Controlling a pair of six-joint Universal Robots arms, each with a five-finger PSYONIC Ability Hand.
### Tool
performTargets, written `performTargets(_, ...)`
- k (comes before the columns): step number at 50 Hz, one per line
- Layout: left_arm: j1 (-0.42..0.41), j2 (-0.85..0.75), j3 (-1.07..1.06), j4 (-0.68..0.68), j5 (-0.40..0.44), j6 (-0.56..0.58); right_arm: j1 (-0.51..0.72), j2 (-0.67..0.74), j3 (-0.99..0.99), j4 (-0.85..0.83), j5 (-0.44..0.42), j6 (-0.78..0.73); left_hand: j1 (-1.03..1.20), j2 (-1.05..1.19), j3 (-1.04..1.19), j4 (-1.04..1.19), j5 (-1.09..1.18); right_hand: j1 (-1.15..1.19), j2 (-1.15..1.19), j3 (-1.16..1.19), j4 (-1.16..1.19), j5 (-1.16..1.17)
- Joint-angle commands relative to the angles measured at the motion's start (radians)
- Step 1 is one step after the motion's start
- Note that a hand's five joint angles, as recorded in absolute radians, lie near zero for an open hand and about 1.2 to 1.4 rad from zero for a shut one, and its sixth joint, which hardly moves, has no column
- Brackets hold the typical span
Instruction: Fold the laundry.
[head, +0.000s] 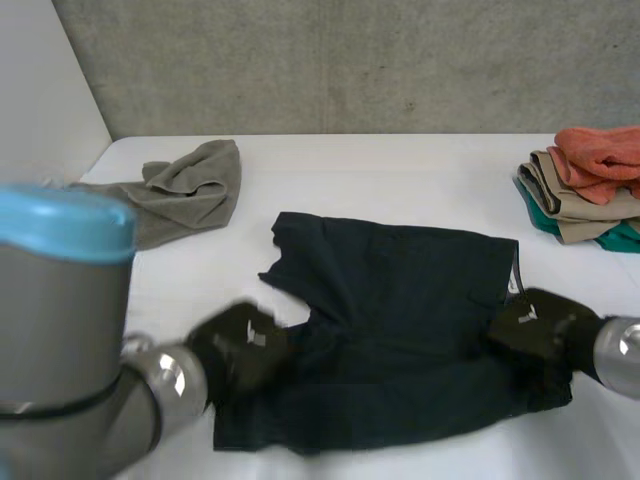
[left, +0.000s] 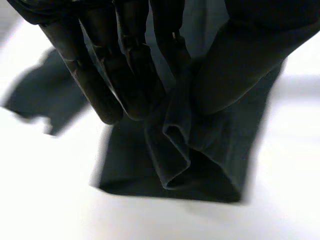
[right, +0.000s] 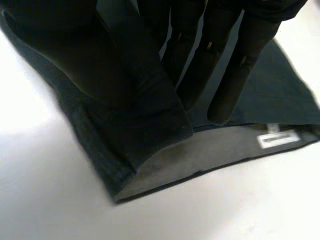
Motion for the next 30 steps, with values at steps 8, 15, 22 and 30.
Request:
performTargets(8, 0.072, -0.429, 0.610, 0.404, 0.005, 0.077, 0.097, 0.258, -0.301, -0.445, 0.234, 0.459, 0.273, 0.201, 0.209, 0.197, 0.219, 0.287, 0.225, 0.218, 0.207, 0.210)
performTargets(15, 0.063, -0.650, 0.944, 0.409, -0.011, 0.078, 0.143, 0.359, -0.361, -0.733, 0.340, 0.441, 0.273, 0.201, 0.209, 0.197, 0.219, 0.287, 0.225, 0.218, 0.207, 0.210)
performTargets(22, 0.055, -0.838, 1.170, 0.392, -0.041, 0.077, 0.170, 0.477, -0.395, -1.012, 0.445, 0.376, 0.273, 0.201, 0.209, 0.197, 0.219, 0.287, 0.225, 0.218, 0.207, 0.210)
performTargets(30, 0.041, -0.860, 1.230, 0.371, -0.167, 0.049, 0.181, 0.544, -0.398, -1.131, 0.518, 0.336, -0.949, -1.020, -1.013, -1.024, -1.003, -0.934, -0.997, -1.004, -1.015, -1.011)
